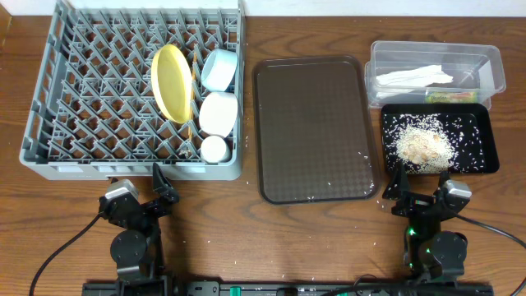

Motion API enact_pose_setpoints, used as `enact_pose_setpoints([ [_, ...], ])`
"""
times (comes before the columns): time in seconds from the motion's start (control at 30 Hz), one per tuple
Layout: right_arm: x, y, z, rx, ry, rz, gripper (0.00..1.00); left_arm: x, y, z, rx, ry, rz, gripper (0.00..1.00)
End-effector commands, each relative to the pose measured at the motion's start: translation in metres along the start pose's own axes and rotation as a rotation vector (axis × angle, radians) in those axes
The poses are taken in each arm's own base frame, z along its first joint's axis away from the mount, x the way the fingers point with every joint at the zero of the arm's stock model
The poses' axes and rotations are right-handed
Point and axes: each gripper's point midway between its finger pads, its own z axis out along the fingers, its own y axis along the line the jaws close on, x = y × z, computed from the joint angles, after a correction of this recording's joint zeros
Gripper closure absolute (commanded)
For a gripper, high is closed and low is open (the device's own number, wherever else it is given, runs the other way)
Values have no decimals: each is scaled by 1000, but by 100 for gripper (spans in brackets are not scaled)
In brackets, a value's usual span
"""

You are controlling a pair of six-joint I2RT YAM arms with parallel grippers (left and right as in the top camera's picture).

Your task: Sort waste into correct bins and load items into the dishwasher

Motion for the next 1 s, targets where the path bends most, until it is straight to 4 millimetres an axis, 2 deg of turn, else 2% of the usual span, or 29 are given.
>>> enact_pose_setpoints([
  [0.0,-2,2,-1,-19,-9,-46,1,17,5,2,-16,38,15,8],
  [0.97,0,6,-1,-42,-2,-50,1,17,5,2,-16,38,14,8],
])
